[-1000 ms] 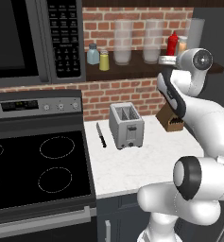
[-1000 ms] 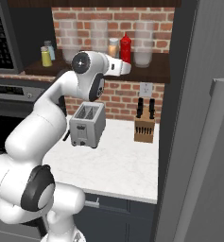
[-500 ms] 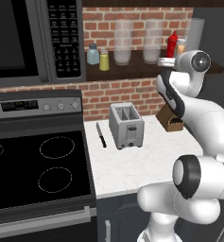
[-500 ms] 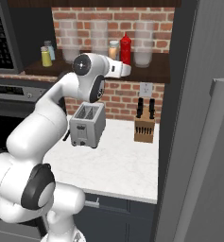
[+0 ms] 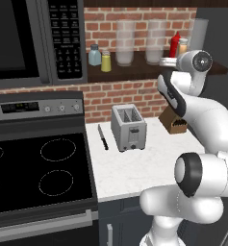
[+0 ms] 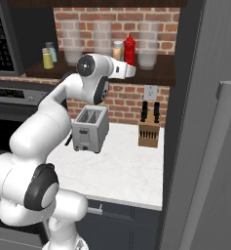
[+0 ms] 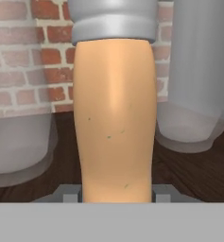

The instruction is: Put the shaker and condiment bottle from the counter next to their counterparts in the cabinet.

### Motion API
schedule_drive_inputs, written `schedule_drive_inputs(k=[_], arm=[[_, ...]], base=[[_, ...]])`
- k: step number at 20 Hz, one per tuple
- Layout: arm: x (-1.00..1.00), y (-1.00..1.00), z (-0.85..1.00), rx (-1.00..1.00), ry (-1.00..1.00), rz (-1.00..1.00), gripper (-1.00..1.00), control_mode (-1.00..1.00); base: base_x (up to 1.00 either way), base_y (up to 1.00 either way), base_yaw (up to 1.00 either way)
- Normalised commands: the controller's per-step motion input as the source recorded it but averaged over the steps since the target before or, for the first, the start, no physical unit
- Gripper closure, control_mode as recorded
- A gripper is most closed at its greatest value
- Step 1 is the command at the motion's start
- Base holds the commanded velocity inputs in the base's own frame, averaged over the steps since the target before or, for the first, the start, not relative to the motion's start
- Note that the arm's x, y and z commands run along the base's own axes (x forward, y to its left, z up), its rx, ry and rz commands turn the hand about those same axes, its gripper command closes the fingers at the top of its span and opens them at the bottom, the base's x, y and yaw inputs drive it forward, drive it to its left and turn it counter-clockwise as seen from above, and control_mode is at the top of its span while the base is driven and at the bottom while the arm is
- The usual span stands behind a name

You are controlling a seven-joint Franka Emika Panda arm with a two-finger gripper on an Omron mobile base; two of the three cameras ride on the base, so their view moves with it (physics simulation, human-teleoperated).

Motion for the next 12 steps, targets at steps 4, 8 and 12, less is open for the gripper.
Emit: schedule_drive_inputs(k=[4, 8, 12], arm=[[0.09, 0.0, -0.07, 0.0, 0.0, 0.0, 1.0, -1.0], [0.03, -0.01, -0.1, 0.0, 0.0, 0.0, 1.0, -1.0], [0.02, -0.05, -0.1, 0.0, 0.0, 0.0, 1.0, -1.0]], base=[[0.0, 0.0, 0.0], [0.0, 0.0, 0.0], [0.0, 0.0, 0.0]])
